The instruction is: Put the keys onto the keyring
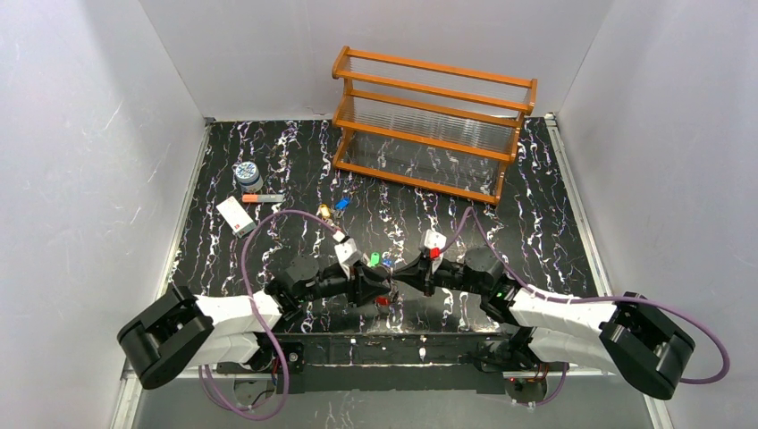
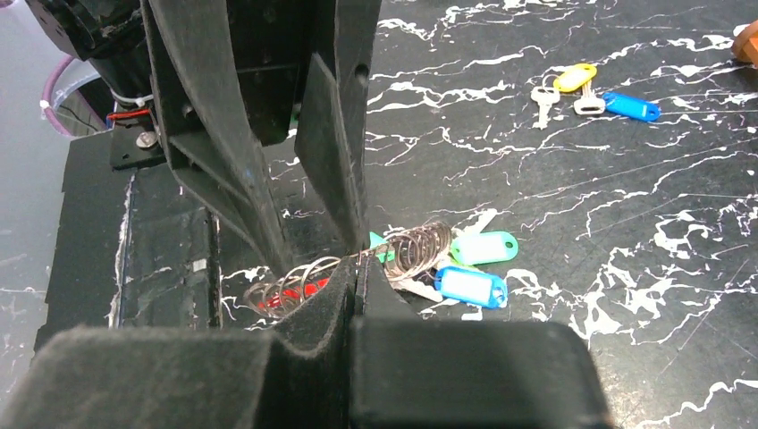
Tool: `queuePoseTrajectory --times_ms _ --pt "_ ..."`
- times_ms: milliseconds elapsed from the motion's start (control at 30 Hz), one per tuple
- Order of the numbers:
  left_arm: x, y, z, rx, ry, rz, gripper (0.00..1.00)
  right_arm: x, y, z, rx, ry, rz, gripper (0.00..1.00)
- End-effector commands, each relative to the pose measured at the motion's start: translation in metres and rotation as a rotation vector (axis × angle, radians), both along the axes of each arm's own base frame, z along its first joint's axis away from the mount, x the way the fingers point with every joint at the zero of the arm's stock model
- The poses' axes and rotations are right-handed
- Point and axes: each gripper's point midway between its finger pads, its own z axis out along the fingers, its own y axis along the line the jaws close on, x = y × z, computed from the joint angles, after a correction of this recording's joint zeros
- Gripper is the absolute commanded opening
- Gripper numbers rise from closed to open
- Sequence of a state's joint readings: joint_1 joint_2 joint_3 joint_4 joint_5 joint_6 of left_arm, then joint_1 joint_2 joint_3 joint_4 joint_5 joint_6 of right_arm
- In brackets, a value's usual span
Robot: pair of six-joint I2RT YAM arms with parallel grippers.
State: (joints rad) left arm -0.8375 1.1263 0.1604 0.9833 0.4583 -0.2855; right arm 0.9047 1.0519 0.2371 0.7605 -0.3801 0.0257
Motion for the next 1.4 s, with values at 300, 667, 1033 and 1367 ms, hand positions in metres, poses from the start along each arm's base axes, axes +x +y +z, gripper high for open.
queuePoseTrajectory --times_ms 300,667,1033,1367 --pt "-0.002 -0.006 -0.006 0.022 -0.088 0.037 0.34 -0.011 0.001 0.019 0.126 -0.027 0.043 0.01" --pt "0.016 0.024 -0.002 0.140 -0.173 0.182 0.37 -0.027 -0.003 -0.011 0.047 -0.005 0.121 0.01" --pt "-0.002 0.015 -0.004 0.126 -0.173 0.061 0.37 -0.032 0.002 -0.021 0.081 0.068 0.147 0.01" --pt "-0.021 0.006 0.006 0.044 -0.202 -0.048 0.42 -0.041 0.006 -0.012 0.135 -0.001 0.223 0.01"
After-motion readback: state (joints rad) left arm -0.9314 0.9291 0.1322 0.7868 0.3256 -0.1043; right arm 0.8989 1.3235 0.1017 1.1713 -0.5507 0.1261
